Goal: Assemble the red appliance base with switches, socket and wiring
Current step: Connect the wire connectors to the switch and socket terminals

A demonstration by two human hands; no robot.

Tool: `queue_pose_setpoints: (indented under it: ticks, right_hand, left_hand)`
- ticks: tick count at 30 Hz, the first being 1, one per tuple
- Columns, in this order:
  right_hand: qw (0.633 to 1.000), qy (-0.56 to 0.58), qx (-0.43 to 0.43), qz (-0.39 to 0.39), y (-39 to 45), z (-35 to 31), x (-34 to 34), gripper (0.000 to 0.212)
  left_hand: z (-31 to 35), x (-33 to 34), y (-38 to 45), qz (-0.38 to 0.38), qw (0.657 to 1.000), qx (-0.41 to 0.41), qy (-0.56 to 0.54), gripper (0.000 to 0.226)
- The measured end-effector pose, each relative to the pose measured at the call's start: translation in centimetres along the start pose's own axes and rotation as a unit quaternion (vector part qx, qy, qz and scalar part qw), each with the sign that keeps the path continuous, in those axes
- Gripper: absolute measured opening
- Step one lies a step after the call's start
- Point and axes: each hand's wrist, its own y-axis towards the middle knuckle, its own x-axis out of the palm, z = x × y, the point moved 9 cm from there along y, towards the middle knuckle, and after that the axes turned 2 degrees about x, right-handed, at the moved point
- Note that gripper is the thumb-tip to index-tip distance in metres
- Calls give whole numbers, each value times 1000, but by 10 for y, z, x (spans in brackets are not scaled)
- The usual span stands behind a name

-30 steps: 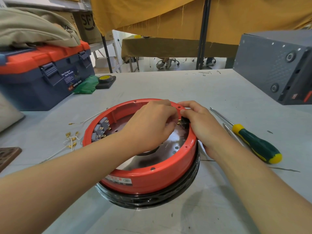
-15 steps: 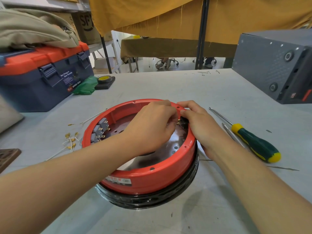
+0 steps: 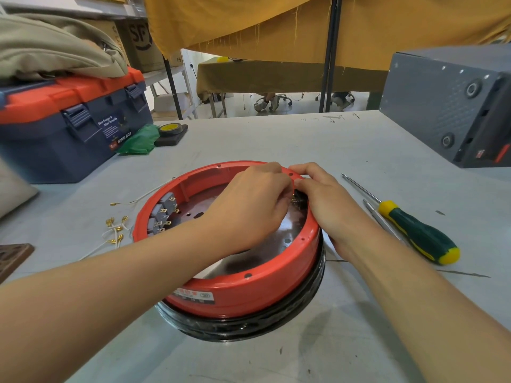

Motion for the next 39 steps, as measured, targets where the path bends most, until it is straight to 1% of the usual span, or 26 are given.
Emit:
queue_pose_setpoints:
  ticks: [6,12,18,27,32,39]
  right_hand:
    - [1000,-1,-3,-1,0,0,0,24]
    - [1000,-3,-3,-1,1,0,-1,24]
    - [1000,-9,-3,-4,1,-1,-3,26]
    - [1000,-11,-4,-6,0,-3,-3,25]
    - [1000,-5,-7,3,0,-2,-2,25]
    - [1000,-5,-7,10,1,-1,-2,24]
  left_hand:
    - [1,1,0,-1,1000,3,8,15]
    - [-5,-1,0,1,1000,5,-6,8]
    - [-17,-6,-2,-16,996,-28,-83,12]
    - [-16,-3,-1,-12,999,-11,-27,5]
    - [-11,0,1,-18,1000,12,-3,6]
    - [-8,0,0,-18,1000,26,2,8]
